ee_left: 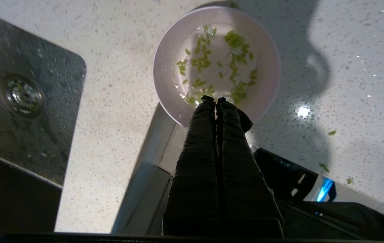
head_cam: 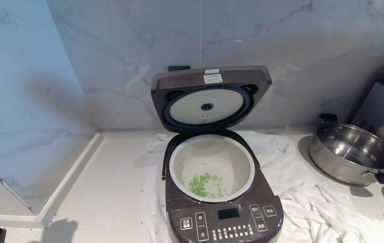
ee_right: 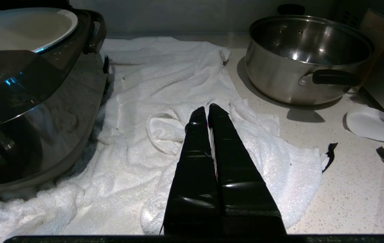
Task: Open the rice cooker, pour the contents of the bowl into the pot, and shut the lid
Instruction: Pour the water from the bowl into the rice cooker
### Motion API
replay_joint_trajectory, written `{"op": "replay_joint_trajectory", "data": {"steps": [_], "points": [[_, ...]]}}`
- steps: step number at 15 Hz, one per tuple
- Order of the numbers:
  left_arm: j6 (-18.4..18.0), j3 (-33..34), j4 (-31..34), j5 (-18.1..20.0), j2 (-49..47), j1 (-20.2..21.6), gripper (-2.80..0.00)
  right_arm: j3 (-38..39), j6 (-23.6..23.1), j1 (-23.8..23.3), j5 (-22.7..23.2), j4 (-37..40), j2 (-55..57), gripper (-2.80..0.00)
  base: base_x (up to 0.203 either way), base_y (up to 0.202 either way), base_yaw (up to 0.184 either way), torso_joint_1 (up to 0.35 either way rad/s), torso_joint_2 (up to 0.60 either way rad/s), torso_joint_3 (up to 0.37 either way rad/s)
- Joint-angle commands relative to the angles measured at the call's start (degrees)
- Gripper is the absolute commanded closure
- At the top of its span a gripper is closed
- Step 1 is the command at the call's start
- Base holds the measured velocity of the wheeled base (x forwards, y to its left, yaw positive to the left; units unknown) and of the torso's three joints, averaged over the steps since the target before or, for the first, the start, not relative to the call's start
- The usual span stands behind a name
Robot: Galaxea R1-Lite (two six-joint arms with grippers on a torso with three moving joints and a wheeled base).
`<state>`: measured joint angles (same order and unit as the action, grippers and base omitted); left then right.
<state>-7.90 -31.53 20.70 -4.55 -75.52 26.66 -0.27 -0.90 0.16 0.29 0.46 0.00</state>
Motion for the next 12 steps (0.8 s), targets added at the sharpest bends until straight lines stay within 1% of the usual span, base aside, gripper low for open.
{"op": "replay_joint_trajectory", "data": {"steps": [1, 2, 3, 4, 6, 9, 10, 12], "points": [[-1.25, 0.42, -0.34, 1.07, -4.77, 4.66, 0.0, 0.0, -0.06, 0.02, 0.06, -0.02, 0.0, 0.0, 0.0, 0.0, 0.0, 0.0, 0.0, 0.0], [-3.35, 1.53, -0.62, 2.64, -5.54, 6.97, 0.0, 0.0, 0.02, 0.02, 0.06, -0.02, 0.0, 0.0, 0.0, 0.0, 0.0, 0.0, 0.0, 0.0], [-4.53, 2.85, -0.79, 3.77, -5.82, 8.18, 0.0, 0.0, -0.03, 0.02, 0.06, -0.02, 0.0, 0.0, 0.0, 0.0, 0.0, 0.0, 0.0, 0.0], [-4.82, 3.29, -0.83, 4.0, -5.94, 9.12, -2.8, 0.0, -0.04, 0.02, 0.03, -0.02, 0.0, 0.0, 0.0, 0.0, 0.0, 0.0, 0.0, 0.0], [-4.96, 3.01, -0.9, 4.02, -6.0, 11.05, -2.8, 0.0, 0.02, 0.02, 0.06, -0.02, 0.0, 0.0, 0.0, 0.0, 0.0, 0.0, 0.0, 0.0], [-5.01, 3.53, -0.95, 3.98, -8.69, 11.27, -2.8, 0.0, -0.02, 0.02, 0.06, -0.02, 0.0, 0.0, 0.0, 0.0, 0.0, 0.0, 0.0, 0.0], [-4.96, 3.54, -1.78, 3.97, -10.73, 11.41, -2.8, 0.0, 0.02, 0.02, 0.02, -0.02, 0.0, 0.0, 0.0, 0.0, 0.0, 0.0, 0.0, 0.0], [-4.83, 4.12, -7.11, 3.71, -15.59, 12.09, -2.8, 0.0, -0.01, 0.02, 0.06, -0.02, 0.0, 0.0, 0.0, 0.0, 0.0, 0.0, 0.0, 0.0]]}}
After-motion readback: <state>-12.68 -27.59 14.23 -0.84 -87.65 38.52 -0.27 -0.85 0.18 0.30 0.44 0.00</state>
